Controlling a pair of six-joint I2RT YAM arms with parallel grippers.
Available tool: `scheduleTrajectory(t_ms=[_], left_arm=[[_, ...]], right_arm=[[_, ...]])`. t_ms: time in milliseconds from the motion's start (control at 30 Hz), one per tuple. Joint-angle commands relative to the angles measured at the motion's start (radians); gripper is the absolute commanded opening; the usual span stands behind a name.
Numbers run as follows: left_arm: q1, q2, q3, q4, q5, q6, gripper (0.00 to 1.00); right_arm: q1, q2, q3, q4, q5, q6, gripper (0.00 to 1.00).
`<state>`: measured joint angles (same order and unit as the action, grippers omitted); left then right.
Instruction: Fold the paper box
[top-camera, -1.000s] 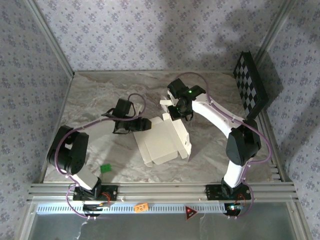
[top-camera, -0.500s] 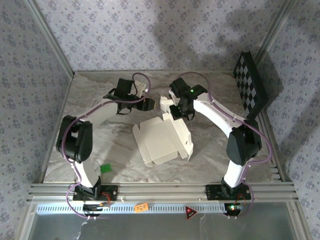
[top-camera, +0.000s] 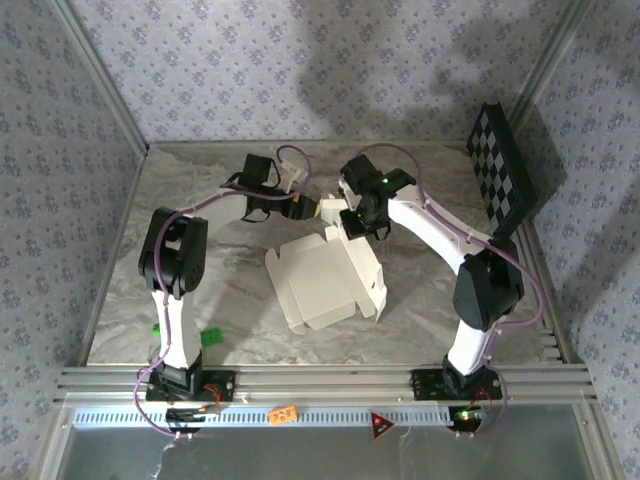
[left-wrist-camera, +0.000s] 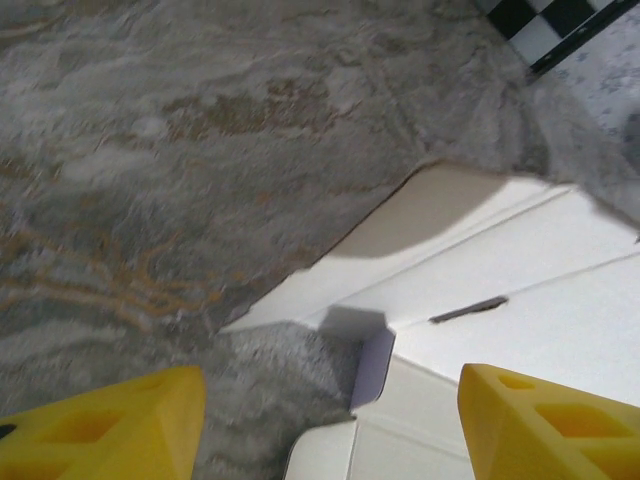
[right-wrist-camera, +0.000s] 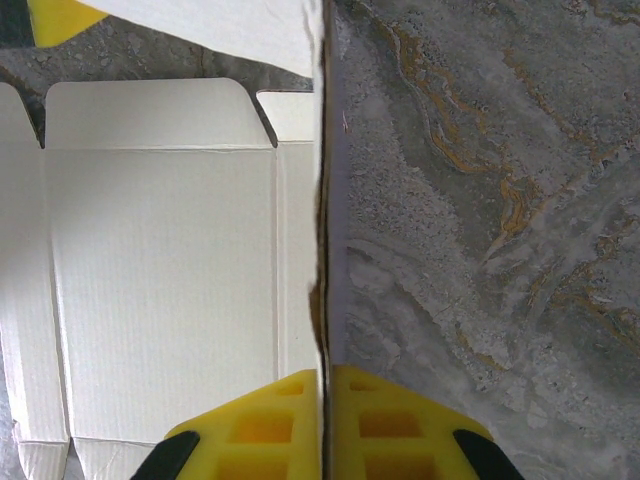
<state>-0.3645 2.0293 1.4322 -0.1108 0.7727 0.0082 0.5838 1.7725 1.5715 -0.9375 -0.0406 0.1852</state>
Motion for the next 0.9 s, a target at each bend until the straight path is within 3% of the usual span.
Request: scheduleTrajectory(t_ms=[0, 500, 867], left_arm=[[-0.001, 0.025, 0.053, 0.039, 0.099, 0.015, 0.69], [-0.022, 0.113, 0.163, -0.029, 0.176, 0.049, 0.68], [-0.032, 0.025, 0.047, -0.014, 0.151, 0.053, 0.39]], right_arm=[[-0.002, 0.0, -0.036, -0.052, -0.024, -0.014, 0.0], [-0.009, -0.003, -0.048, -0.045, -0.025, -0.002, 0.0], [-0.013, -0.002, -0.041, -0.049, -0.018, -0.002, 0.0]])
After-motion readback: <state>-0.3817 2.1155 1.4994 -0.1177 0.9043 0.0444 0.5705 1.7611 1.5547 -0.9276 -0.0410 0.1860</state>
